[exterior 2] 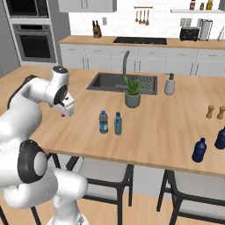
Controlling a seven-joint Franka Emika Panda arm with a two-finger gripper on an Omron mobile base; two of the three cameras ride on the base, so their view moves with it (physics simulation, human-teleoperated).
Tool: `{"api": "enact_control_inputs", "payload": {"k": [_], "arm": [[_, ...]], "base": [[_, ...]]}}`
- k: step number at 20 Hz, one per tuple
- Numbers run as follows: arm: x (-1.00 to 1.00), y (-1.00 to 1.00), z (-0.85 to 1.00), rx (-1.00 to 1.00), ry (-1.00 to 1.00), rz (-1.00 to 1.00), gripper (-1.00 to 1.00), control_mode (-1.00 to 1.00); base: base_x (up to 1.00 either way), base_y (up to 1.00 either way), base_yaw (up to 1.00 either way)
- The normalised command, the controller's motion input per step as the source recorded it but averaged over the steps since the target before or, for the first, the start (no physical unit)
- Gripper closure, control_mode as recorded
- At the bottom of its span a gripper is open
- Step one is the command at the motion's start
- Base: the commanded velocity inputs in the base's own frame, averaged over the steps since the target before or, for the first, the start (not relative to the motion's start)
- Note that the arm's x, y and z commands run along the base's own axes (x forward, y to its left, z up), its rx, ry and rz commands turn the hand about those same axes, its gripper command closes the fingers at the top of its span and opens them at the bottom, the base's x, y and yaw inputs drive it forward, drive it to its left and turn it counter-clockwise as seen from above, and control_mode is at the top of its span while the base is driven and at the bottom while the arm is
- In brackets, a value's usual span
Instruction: Move the plastic bottles in the middle to the plastics group, and the glass bottles in the middle to the glass group.
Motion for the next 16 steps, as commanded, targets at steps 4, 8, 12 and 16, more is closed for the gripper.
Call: {"api": "enact_control_inputs", "payload": {"k": [4, 8, 12, 16], "arm": [[0.23, -0.66, 0.00, 0.00, 0.07, -0.01, -1.00, -1.00], [0.02, -0.70, 0.06, 0.00, 0.01, 0.00, -1.00, -1.00], [-0.23, -0.65, 0.03, 0.00, -0.03, 0.09, -1.00, -1.00], [0.02, -0.61, -0.06, -0.17, -0.09, 0.02, -1.00, -1.00]], "base": [[0.00, 0.00, 0.00], [0.00, 0.00, 0.00], [0.00, 0.00, 0.00], [0.00, 0.00, 0.00]]}}
